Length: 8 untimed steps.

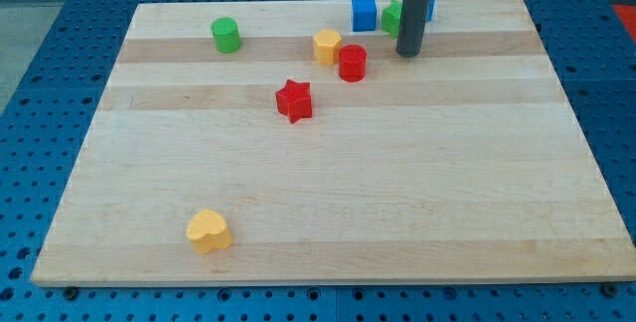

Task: Adjust green star in between blue blocks

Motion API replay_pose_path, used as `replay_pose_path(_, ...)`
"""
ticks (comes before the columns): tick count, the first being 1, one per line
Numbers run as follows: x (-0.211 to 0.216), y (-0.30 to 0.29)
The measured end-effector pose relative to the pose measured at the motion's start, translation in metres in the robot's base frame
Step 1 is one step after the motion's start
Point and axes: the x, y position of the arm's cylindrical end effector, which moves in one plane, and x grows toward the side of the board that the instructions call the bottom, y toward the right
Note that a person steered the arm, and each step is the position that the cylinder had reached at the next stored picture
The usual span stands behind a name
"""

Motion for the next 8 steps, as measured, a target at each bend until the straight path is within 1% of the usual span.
replay_pose_path(2,-0.022,0.000)
replay_pose_path(4,-0.033,0.000)
replay_pose_path(8,-0.036,-0.021)
